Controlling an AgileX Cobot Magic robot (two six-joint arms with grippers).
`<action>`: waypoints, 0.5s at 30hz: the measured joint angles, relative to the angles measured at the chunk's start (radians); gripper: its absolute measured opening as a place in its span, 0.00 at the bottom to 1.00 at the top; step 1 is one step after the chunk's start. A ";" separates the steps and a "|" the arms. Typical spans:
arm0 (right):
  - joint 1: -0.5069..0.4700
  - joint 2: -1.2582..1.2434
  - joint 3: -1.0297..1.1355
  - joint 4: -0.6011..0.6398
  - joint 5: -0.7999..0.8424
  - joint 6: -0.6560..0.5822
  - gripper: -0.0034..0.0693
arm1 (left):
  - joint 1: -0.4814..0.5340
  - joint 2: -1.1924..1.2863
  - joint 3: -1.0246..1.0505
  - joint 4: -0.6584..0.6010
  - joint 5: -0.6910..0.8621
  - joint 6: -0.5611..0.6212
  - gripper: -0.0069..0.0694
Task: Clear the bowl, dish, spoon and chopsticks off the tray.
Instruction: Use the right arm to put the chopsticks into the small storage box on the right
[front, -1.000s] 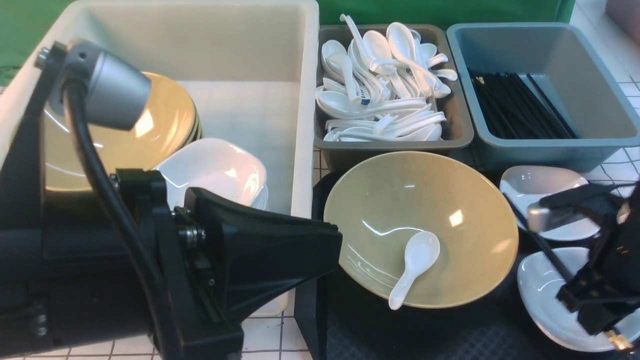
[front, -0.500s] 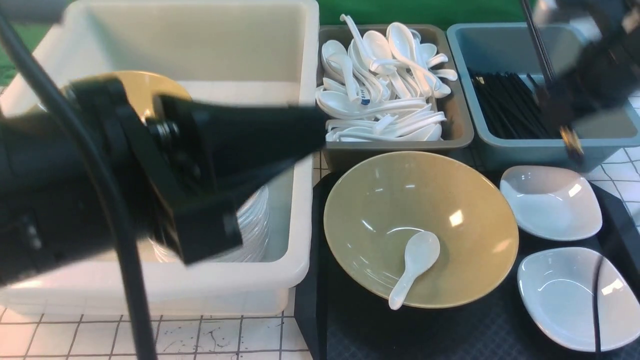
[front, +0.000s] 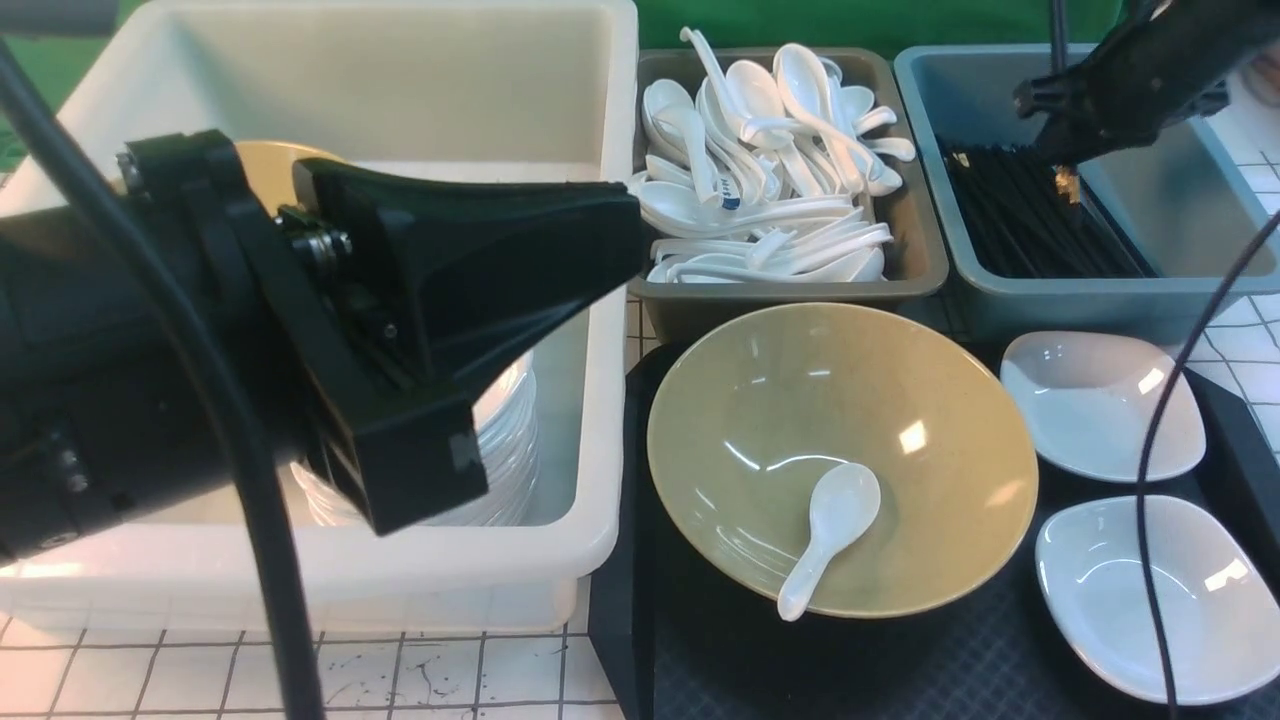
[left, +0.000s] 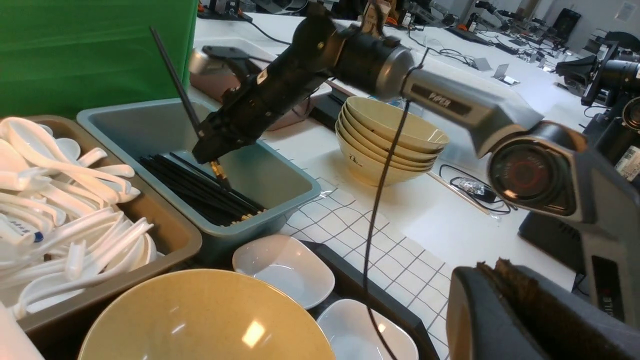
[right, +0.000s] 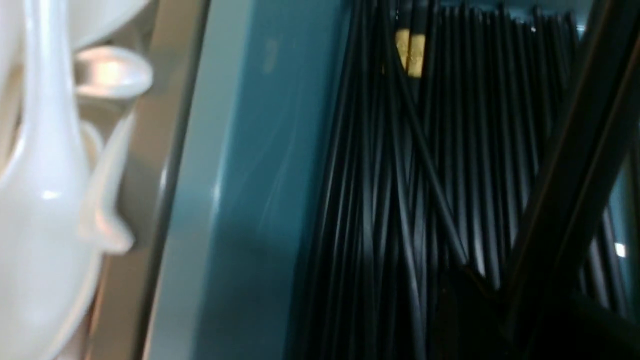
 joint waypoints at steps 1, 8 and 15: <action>0.000 0.010 -0.002 0.000 -0.004 0.004 0.26 | 0.000 0.000 0.000 0.000 0.000 0.000 0.09; 0.000 0.035 -0.006 0.000 0.028 0.029 0.57 | 0.000 0.000 0.000 0.000 0.035 -0.015 0.09; 0.000 -0.050 -0.006 0.000 0.202 -0.018 0.73 | 0.000 0.000 0.000 0.000 0.096 -0.024 0.09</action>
